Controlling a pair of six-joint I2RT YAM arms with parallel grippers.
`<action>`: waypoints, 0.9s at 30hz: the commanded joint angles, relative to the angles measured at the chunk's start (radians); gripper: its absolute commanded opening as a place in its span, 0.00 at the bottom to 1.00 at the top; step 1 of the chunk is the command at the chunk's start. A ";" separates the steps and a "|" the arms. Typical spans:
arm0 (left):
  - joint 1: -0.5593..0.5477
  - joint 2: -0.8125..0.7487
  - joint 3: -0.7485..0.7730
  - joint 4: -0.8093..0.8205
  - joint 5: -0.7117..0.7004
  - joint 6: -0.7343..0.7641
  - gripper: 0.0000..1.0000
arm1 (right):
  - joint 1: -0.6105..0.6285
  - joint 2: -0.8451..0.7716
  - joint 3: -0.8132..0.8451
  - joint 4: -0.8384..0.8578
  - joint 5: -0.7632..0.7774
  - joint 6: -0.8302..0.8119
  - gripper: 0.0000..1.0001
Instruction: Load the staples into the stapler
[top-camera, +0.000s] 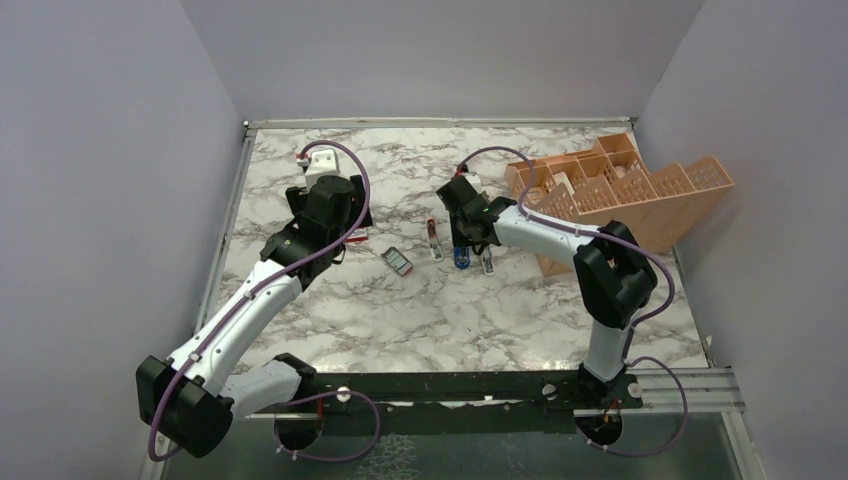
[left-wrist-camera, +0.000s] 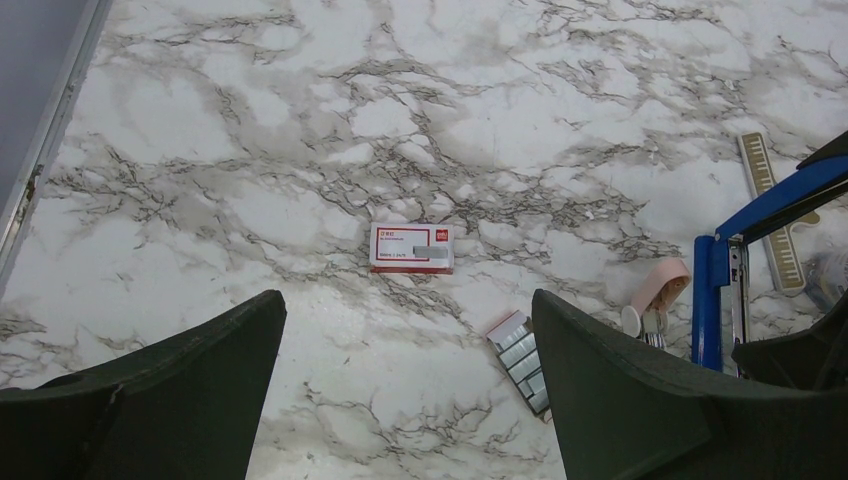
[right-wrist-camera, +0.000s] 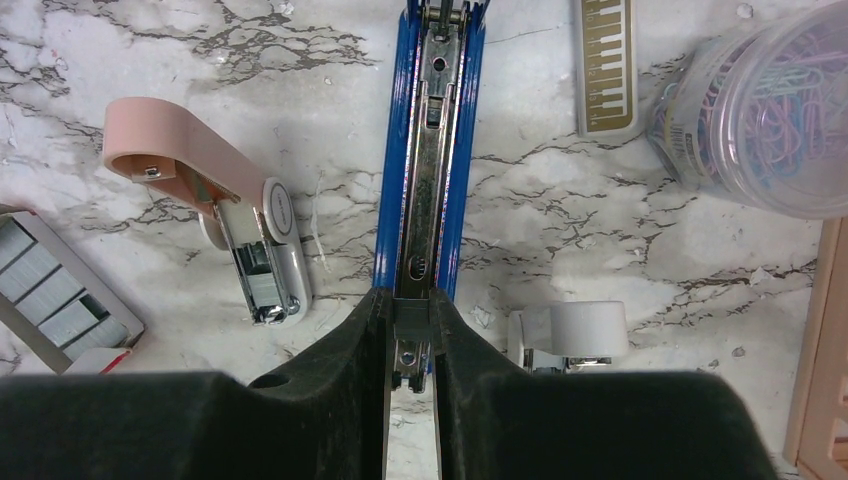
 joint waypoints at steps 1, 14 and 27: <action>0.003 0.002 -0.005 0.018 0.017 -0.002 0.93 | -0.010 0.021 0.026 0.025 0.002 0.015 0.22; 0.003 0.004 -0.004 0.018 0.017 -0.002 0.93 | -0.014 0.013 0.020 0.050 -0.013 0.018 0.22; 0.003 0.000 -0.006 0.017 0.016 -0.002 0.93 | -0.014 0.017 0.037 0.051 -0.006 0.016 0.22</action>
